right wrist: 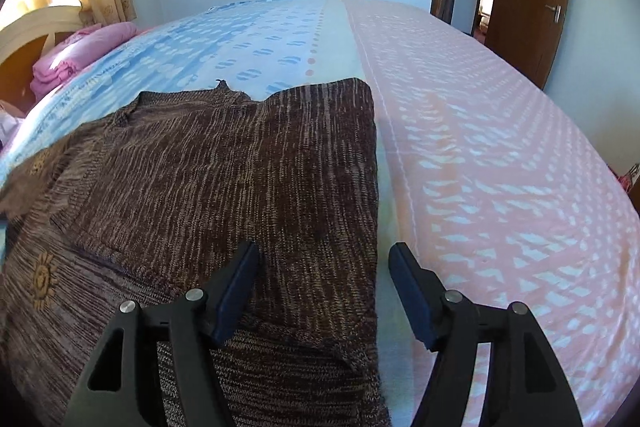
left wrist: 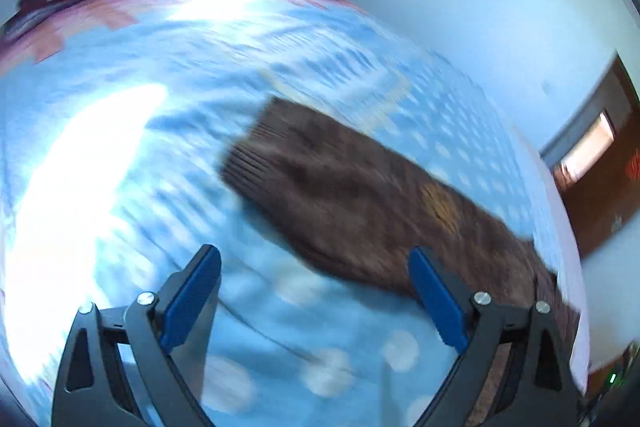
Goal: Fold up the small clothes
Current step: 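Fold the held side and sleeve over the body with the left gripper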
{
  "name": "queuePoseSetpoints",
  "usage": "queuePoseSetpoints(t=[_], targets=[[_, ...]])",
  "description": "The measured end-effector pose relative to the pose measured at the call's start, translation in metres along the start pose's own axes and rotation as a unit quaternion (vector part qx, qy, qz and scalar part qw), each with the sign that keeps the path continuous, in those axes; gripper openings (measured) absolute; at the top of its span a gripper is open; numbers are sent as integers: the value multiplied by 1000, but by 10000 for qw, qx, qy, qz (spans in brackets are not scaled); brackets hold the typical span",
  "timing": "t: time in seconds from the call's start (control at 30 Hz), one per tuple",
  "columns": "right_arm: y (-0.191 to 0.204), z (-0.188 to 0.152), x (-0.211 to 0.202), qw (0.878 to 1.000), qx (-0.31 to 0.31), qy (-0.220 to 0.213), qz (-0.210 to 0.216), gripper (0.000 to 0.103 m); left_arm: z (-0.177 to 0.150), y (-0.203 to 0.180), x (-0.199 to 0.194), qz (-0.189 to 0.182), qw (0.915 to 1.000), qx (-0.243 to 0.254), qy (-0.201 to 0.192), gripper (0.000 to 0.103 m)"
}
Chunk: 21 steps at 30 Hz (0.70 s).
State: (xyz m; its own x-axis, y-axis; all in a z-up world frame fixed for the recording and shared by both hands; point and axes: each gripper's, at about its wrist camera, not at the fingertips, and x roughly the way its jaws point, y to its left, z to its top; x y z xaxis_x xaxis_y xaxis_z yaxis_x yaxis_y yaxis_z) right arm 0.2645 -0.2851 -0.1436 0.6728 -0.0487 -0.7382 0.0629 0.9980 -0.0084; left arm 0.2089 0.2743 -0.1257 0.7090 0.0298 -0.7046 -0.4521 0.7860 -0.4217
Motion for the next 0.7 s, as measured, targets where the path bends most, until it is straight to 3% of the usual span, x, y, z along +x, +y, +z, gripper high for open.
queuePoseSetpoints(t=[0.1, 0.27, 0.33, 0.4, 0.43, 0.5, 0.6, 0.7], targets=[[3, 0, 0, 9999, -70, -9, -101, 70, 14, 23, 9, -120, 9984, -552, -90, 96], [3, 0, 0, 9999, -53, 0, -101, 71, 29, 20, 33, -397, 9959, -813, -6, 96], [4, 0, 1, 9999, -54, 1, -108, 71, 30, 13, 41, -439, 9950, -894, -38, 85], [4, 1, 1, 9999, -45, 1, -101, 71, 32, 9, 49, -461, 9950, -883, 51, 57], [4, 1, 1, 9999, -42, 0, -98, 71, 31, 8, 48, -439, 9954, -846, 75, 50], [3, 1, 1, 10000, -35, -2, -92, 71, 29, 6, 53, -295, 9968, -738, 75, 25], [2, 0, 1, 10000, -23, -5, -79, 71, 29, 4, 56, -193, 9981, -576, 49, 11], [2, 0, 1, 10000, -3, -12, -57, 71, 33, -18, 49, -351, 9991, -241, -37, 9]])
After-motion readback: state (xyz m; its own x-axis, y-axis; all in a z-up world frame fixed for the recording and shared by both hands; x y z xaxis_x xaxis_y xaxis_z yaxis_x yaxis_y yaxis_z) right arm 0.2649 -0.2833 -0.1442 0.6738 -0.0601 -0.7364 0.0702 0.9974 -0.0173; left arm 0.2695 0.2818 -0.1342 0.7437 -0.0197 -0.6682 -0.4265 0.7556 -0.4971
